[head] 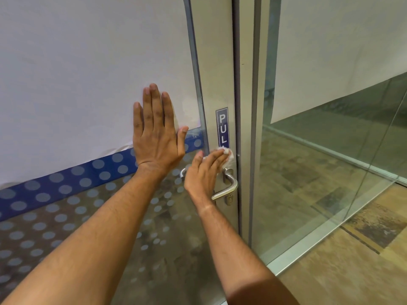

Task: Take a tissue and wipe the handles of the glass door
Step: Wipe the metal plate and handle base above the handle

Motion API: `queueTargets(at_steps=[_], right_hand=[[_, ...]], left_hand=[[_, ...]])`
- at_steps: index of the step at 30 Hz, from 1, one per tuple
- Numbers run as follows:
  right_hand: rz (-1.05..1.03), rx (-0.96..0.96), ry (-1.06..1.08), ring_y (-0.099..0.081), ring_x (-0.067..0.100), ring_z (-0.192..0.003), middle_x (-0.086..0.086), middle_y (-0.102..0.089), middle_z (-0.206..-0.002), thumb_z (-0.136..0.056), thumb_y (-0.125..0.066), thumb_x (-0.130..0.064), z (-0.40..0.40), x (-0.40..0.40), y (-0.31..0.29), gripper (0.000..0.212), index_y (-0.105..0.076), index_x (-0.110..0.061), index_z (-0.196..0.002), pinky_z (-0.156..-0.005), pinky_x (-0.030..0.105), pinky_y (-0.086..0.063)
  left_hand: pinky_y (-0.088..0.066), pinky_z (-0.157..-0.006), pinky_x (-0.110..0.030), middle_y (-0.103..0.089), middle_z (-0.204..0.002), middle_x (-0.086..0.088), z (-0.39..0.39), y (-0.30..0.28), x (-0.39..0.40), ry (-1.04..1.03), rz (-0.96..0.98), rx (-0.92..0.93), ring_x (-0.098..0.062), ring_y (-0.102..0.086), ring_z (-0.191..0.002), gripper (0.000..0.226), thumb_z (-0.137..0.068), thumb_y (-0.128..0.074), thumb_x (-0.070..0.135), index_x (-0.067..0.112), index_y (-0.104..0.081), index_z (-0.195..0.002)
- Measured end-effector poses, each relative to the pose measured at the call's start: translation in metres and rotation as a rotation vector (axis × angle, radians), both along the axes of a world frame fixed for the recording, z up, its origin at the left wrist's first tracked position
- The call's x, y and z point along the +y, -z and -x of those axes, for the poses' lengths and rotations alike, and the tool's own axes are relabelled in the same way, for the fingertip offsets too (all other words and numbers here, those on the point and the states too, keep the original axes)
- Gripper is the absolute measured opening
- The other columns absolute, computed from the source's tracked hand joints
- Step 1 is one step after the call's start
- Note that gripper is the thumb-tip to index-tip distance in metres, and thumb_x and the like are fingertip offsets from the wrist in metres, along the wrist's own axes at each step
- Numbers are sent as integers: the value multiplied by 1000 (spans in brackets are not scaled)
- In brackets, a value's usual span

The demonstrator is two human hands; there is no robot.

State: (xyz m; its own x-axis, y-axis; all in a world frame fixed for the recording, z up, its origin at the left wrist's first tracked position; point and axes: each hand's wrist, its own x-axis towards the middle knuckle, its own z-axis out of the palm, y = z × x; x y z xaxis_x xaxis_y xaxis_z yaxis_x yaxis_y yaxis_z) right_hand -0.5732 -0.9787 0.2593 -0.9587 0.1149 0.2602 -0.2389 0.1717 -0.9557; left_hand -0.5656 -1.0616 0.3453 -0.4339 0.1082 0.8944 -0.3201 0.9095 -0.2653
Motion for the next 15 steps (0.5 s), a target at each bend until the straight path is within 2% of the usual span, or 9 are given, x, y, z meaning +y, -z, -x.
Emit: queueTargets(at_steps=[2,4,7,9,12,15], right_hand=[[64,-116,-26,24,18,-145,6,29,-157,-102,-20,-47,0,-1,-1,72,19,-10,-149,-114,28,8],[100,-119,-29,28,14,-141,3,31,-156,-102,-19,-49,2,-2,-14,71,20,-13,-149,-112,28,9],[25,146,8,31,11,-138,-2,29,-156,-103,-20,-45,9,3,-44,66,19,-19,-149,-117,35,8],[-50,266,47,26,16,-142,0,24,-158,-104,-27,-36,16,11,-53,65,15,-16,-150,-121,41,-2],[-195,320,36,12,22,-148,-1,22,-157,-96,-48,-10,15,25,-36,81,11,-14,-151,-115,40,-33],[-270,252,24,-11,30,-148,6,9,-162,-86,-52,4,2,28,-5,91,8,-12,-153,-109,33,-41]], left_hand=[[11,-121,-42,-2,-162,-22,0,0,1,-1,-1,4,-34,0,-150,83,-100,-28,57,1,-3,-156],[12,-121,-41,-2,-161,-22,-1,-1,1,-2,-6,4,-33,0,-150,83,-100,-28,57,1,-3,-156],[12,-121,-41,-1,-161,-21,0,1,2,-11,-3,7,-32,0,-150,84,-100,-28,59,1,-2,-156],[12,-121,-41,-1,-162,-20,0,-1,2,-15,-7,1,-33,0,-150,85,-100,-28,59,2,-1,-156],[14,-121,-41,0,-162,-19,0,0,1,-25,-2,2,-30,7,-152,85,-99,-26,59,2,0,-156],[14,-121,-41,2,-162,-19,-1,-1,1,-17,-17,-12,-25,21,-148,85,-98,-25,59,2,2,-156]])
